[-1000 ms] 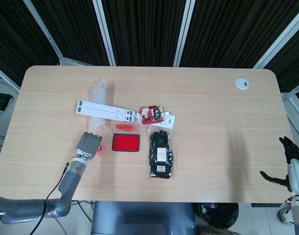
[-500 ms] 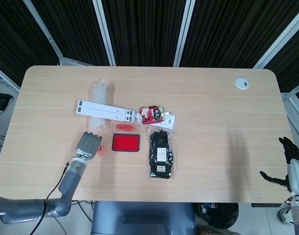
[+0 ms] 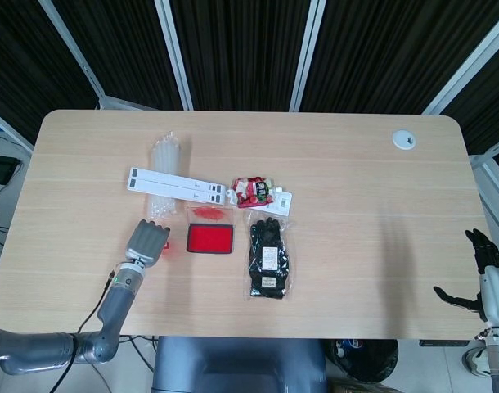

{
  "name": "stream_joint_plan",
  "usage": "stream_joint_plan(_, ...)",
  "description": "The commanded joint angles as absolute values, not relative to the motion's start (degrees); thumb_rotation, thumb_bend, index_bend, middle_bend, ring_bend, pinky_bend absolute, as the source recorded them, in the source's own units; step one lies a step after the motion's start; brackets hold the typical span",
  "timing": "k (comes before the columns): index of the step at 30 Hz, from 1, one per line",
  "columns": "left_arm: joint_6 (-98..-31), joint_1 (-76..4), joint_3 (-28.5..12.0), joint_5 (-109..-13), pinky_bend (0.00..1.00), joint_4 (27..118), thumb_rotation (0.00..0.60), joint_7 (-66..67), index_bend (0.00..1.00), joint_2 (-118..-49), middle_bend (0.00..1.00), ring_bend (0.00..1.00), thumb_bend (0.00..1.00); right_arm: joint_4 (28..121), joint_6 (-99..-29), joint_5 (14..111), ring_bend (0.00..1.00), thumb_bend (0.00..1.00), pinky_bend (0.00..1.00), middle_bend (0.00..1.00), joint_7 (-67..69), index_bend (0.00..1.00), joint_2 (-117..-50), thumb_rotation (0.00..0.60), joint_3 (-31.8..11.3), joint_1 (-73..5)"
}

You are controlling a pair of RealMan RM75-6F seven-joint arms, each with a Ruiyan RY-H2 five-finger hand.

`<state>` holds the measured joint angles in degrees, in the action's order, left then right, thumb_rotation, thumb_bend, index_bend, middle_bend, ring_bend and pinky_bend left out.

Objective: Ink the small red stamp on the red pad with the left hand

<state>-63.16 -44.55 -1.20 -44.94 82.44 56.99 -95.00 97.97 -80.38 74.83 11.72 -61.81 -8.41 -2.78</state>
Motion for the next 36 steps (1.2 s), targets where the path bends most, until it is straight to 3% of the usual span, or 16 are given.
stream_joint_plan(1, -63.2, -44.6, -1.3, -44.9, 0.49, 82.4, 0.6, 57.1, 0.42, -95.0, 0.46, 0.39, 0.36, 98.0, -80.4, 74.8, 0.0, 0.17, 0.2, 0.0, 11.7, 0.0, -61.8, 0.6, -8.4, -2.8)
stream_joint_plan(11, -63.3, -44.6, -1.4, -44.5, 0.45, 82.5, 0.6, 57.7, 0.36, -94.9, 0.38, 0.34, 0.27, 97.9, -80.4, 74.8, 0.0, 0.17, 0.2, 0.0, 11.6, 0.0, -61.8, 0.6, -8.4, -2.8)
stream_joint_plan(19, -64.5, -44.0, -1.7, -46.0, 0.31, 84.1, 0.6, 56.2, 0.22, -94.1, 0.2, 0.2, 0.14, 97.9, -80.4, 74.9, 0.0, 0.17, 0.2, 0.0, 11.5, 0.0, -61.8, 0.6, -8.3, -2.8)
stream_joint_plan(26, -68.3, -41.6, -0.3, -51.9, 0.26, 89.7, 0.6, 52.4, 0.17, -90.7, 0.16, 0.16, 0.13, 98.0, -80.5, 74.9, 0.0, 0.17, 0.2, 0.0, 11.2, 0.0, -61.7, 0.6, -8.3, -2.7)
stream_joint_plan(36, -78.4, -34.0, 4.0, -65.0, 0.26, 101.1, 0.6, 41.8, 0.14, -79.9, 0.15, 0.16, 0.13, 97.7, -80.9, 75.3, 0.0, 0.17, 0.2, 0.0, 10.7, 0.0, -61.8, 0.6, -8.2, -2.7)
